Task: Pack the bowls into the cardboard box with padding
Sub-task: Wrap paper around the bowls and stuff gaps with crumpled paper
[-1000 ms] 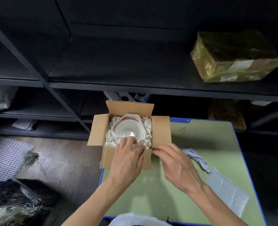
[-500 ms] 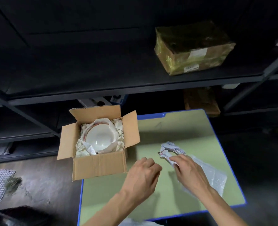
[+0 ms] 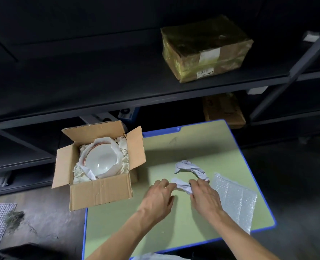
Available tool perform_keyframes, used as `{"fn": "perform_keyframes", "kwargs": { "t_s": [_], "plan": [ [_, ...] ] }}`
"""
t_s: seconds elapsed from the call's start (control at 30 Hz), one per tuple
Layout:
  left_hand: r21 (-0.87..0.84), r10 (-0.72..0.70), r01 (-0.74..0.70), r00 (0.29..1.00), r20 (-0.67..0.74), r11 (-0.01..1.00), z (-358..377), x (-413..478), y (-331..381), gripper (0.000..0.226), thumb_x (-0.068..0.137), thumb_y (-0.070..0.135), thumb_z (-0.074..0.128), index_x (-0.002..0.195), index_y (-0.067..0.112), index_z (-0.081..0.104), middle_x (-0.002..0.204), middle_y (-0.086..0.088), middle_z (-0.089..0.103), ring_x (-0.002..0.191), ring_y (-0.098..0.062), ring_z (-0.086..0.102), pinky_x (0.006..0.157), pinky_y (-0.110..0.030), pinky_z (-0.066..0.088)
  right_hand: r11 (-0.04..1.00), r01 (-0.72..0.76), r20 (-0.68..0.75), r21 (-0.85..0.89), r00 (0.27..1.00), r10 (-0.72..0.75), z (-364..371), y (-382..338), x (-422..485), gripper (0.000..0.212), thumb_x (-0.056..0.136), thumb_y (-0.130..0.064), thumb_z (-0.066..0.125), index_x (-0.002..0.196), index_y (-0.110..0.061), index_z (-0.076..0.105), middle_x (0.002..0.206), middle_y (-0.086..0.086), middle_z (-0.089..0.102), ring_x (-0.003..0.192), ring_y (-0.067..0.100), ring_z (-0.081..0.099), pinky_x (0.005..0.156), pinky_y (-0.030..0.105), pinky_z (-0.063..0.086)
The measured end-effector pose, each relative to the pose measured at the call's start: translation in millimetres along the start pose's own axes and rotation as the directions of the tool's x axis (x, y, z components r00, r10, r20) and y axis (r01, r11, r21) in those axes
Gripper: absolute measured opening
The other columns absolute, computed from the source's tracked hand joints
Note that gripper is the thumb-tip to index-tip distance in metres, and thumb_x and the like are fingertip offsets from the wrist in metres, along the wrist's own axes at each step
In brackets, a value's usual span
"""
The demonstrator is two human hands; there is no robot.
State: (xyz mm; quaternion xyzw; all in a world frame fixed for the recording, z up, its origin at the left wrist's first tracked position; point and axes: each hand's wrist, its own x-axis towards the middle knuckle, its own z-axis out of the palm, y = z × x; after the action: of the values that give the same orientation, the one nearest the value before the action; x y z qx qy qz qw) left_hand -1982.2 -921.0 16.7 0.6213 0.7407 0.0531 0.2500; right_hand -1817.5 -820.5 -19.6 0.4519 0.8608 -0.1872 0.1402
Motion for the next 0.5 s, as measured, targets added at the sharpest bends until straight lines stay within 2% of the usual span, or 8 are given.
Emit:
{"fn": "perform_keyframes", "kwargs": {
  "t_s": [0.07, 0.1, 0.2, 0.27, 0.33, 0.4, 0.5],
  "plan": [
    [-0.045, -0.031, 0.029, 0.999, -0.037, 0.999, 1.0, -4.7, -2.6, 0.042, 0.097, 0.027, 0.047, 0.139, 0.026, 0.045, 0.127, 0.000, 0.049, 0.113, -0.024, 0.050, 0.091, -0.034, 0.045, 0.998, 0.035, -0.044, 0.057, 0.998, -0.033, 2.6, 1.8, -3.0, 0.036, 0.090, -0.015, 0.057, 0.126, -0.017, 0.059, 0.115, 0.004, 0.059, 0.114, 0.028, 0.057, 0.073, 0.039, 0.052],
    [-0.067, -0.043, 0.039, 0.997, -0.058, 0.997, 0.4, -6.9, -3.5, 0.042, 0.097, 0.027, 0.047, 0.138, 0.027, 0.044, 0.128, 0.001, 0.046, 0.113, -0.022, 0.049, 0.089, -0.033, 0.046, 0.996, 0.054, -0.053, 0.071, 0.997, -0.051, 0.2, 2.3, -5.4, 0.037, 0.089, -0.014, 0.057, 0.126, -0.018, 0.059, 0.115, 0.003, 0.059, 0.115, 0.027, 0.056, 0.074, 0.038, 0.053],
    [-0.118, -0.054, 0.039, 0.991, -0.121, 0.992, -4.1, -9.6, -4.2, 0.036, 0.097, 0.032, 0.047, 0.133, 0.030, 0.043, 0.127, 0.003, 0.042, 0.112, -0.019, 0.048, 0.083, -0.032, 0.047, 0.989, 0.117, -0.073, 0.090, 0.991, -0.110, -17.7, 2.9, -12.8, 0.042, 0.094, -0.021, 0.050, 0.135, -0.026, 0.052, 0.125, -0.005, 0.055, 0.123, 0.018, 0.049, 0.089, 0.032, 0.048],
    [-0.124, -0.039, 0.021, 0.989, -0.143, 0.992, -9.8, -9.2, -2.9, 0.040, 0.099, 0.037, 0.046, 0.138, 0.029, 0.041, 0.127, 0.003, 0.046, 0.112, -0.019, 0.048, 0.085, -0.033, 0.048, 0.977, 0.168, -0.099, 0.133, 0.983, -0.155, -34.5, 2.4, -17.5, 0.042, 0.095, -0.024, 0.050, 0.136, -0.030, 0.051, 0.126, -0.010, 0.054, 0.123, 0.013, 0.049, 0.092, 0.028, 0.044],
    [-0.111, -0.010, -0.010, 0.984, -0.176, 0.994, -17.8, -9.9, 0.4, 0.038, 0.102, 0.039, 0.043, 0.138, 0.028, 0.043, 0.115, 0.002, 0.054, 0.105, -0.022, 0.052, 0.083, -0.036, 0.047, 0.959, 0.226, -0.109, 0.174, 0.972, -0.209, -52.1, -0.6, -22.1, 0.041, 0.094, -0.023, 0.052, 0.135, -0.031, 0.052, 0.125, -0.014, 0.054, 0.120, 0.010, 0.050, 0.090, 0.026, 0.043],
    [-0.124, -0.001, -0.028, 0.974, -0.228, 0.992, -28.2, -13.5, 3.5, 0.030, 0.103, 0.039, 0.039, 0.129, 0.027, 0.049, 0.100, 0.002, 0.054, 0.095, -0.025, 0.055, 0.075, -0.040, 0.047, 0.937, 0.270, -0.115, 0.220, 0.961, -0.250, -67.7, -4.9, -25.0, 0.042, 0.093, -0.023, 0.054, 0.134, -0.033, 0.053, 0.125, -0.017, 0.053, 0.116, 0.008, 0.051, 0.087, 0.026, 0.044],
    [-0.183, 0.001, -0.067, 0.940, -0.341, 0.981, -48.8, -25.7, 4.6, 0.025, 0.103, 0.038, 0.038, 0.120, 0.027, 0.054, 0.093, 0.004, 0.052, 0.085, -0.022, 0.054, 0.069, -0.040, 0.049, 0.895, 0.334, -0.145, 0.296, 0.942, -0.304, -88.1, -16.7, -26.5, 0.043, 0.091, -0.025, 0.058, 0.132, -0.037, 0.055, 0.127, -0.022, 0.054, 0.113, 0.004, 0.054, 0.088, 0.028, 0.047]
  ]
}}
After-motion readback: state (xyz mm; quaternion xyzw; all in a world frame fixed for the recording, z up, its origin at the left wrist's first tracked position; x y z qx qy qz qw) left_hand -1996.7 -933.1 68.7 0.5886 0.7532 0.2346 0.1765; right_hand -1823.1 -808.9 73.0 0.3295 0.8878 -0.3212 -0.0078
